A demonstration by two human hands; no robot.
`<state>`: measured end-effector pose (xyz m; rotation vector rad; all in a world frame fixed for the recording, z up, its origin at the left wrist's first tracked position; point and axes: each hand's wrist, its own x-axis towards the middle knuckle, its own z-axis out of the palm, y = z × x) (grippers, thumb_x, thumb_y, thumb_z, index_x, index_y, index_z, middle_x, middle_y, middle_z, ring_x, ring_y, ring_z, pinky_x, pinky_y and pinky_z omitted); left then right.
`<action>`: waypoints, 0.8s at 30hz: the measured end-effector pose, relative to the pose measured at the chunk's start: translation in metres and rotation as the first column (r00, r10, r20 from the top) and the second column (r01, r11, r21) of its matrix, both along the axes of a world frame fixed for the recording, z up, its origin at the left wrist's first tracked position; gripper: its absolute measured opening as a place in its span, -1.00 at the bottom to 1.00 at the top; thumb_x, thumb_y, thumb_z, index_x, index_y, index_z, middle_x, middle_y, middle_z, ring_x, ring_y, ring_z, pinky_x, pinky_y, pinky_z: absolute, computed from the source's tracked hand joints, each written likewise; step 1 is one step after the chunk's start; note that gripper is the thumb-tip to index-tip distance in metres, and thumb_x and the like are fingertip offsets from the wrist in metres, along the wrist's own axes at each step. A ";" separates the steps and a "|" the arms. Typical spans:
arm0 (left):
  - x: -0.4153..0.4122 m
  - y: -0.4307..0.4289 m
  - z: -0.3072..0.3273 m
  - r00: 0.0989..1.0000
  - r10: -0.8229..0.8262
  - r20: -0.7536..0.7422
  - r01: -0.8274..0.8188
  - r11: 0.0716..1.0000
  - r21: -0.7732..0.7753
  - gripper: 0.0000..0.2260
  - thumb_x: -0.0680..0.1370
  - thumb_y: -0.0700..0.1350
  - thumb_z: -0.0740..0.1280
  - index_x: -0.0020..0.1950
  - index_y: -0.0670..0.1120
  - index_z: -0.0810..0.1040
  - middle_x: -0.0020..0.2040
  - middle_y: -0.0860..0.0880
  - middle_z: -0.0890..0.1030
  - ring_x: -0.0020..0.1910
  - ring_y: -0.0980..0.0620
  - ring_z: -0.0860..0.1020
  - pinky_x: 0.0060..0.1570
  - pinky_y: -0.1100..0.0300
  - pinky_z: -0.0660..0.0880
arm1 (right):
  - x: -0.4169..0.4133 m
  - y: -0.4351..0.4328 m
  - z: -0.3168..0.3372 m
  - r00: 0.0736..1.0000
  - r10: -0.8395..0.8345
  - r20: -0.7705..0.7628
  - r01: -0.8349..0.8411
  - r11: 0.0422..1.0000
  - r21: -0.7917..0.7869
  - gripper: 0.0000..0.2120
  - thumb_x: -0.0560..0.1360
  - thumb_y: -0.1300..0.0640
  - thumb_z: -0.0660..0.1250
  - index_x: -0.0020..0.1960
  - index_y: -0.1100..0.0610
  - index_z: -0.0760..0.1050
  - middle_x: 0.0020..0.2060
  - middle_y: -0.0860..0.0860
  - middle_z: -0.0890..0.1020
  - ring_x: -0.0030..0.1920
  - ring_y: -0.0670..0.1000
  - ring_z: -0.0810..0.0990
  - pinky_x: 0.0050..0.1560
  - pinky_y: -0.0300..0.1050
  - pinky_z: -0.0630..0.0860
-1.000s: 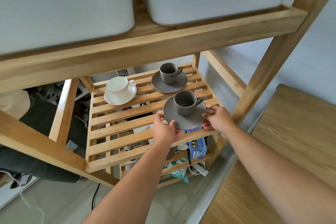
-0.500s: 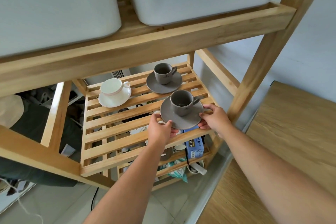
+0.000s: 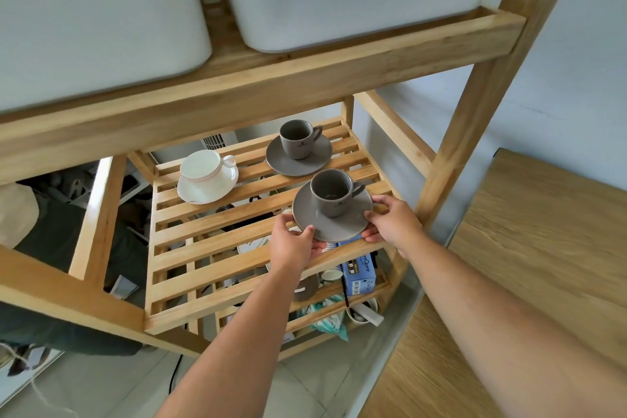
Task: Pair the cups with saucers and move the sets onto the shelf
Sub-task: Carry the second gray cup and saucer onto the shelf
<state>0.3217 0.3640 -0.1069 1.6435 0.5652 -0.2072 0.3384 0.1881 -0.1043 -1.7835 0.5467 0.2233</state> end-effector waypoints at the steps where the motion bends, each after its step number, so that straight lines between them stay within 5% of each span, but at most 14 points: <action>1: -0.001 0.000 0.000 1.000 0.000 0.001 0.000 1.000 0.006 -0.75 0.57 -0.20 0.32 0.20 -0.02 0.37 -0.06 -0.17 0.68 -0.28 -0.01 0.70 -0.25 0.15 0.66 | 0.000 0.000 0.000 1.000 -0.001 -0.002 0.001 1.000 -0.009 -0.58 0.52 0.23 0.30 0.36 0.08 0.37 -0.25 0.16 0.69 -0.39 0.01 0.66 -0.34 -0.16 0.65; 9: -0.005 0.000 0.011 0.999 -0.012 -0.038 0.014 0.999 0.049 -0.64 0.58 -0.13 0.32 0.35 -0.05 0.33 -0.13 -0.17 0.69 -0.33 0.00 0.66 -0.30 0.15 0.64 | -0.007 0.001 0.012 0.999 -0.039 -0.019 0.038 0.999 -0.033 -0.59 0.53 0.15 0.30 0.36 0.11 0.36 -0.03 0.21 0.66 -0.32 0.06 0.68 -0.22 -0.07 0.66; 14: -0.036 -0.009 0.045 0.988 -0.009 0.156 -0.036 0.960 0.279 -0.71 0.58 -0.12 0.31 0.28 -0.05 0.37 -0.15 -0.13 0.64 -0.40 0.05 0.61 -0.39 0.19 0.52 | -0.047 -0.016 0.039 0.995 -0.083 0.047 0.083 0.996 0.014 -0.72 0.53 0.15 0.29 0.24 0.11 0.44 -0.15 0.14 0.65 -0.29 0.02 0.67 -0.24 -0.13 0.65; 19: -0.096 -0.059 0.077 0.926 -0.299 0.231 0.217 0.922 0.322 -0.84 0.59 -0.15 0.28 0.12 0.05 0.40 -0.23 -0.03 0.58 -0.32 0.02 0.64 -0.36 0.17 0.55 | -0.128 -0.050 0.058 0.970 -0.211 0.123 0.189 0.968 0.165 -0.85 0.53 0.19 0.28 0.09 0.11 0.51 -0.17 0.15 0.65 -0.25 0.06 0.67 -0.17 -0.05 0.65; 24: -0.144 -0.140 0.073 0.815 -0.535 0.223 0.463 0.832 0.305 -0.86 0.56 -0.20 0.31 0.10 -0.07 0.47 -0.30 -0.11 0.51 -0.36 -0.03 0.58 -0.51 0.31 0.49 | -0.217 -0.107 0.062 0.898 -0.390 0.203 0.337 0.907 0.253 -0.90 0.53 0.28 0.25 0.02 0.20 0.50 -0.37 0.11 0.55 -0.43 -0.02 0.55 -0.47 -0.22 0.55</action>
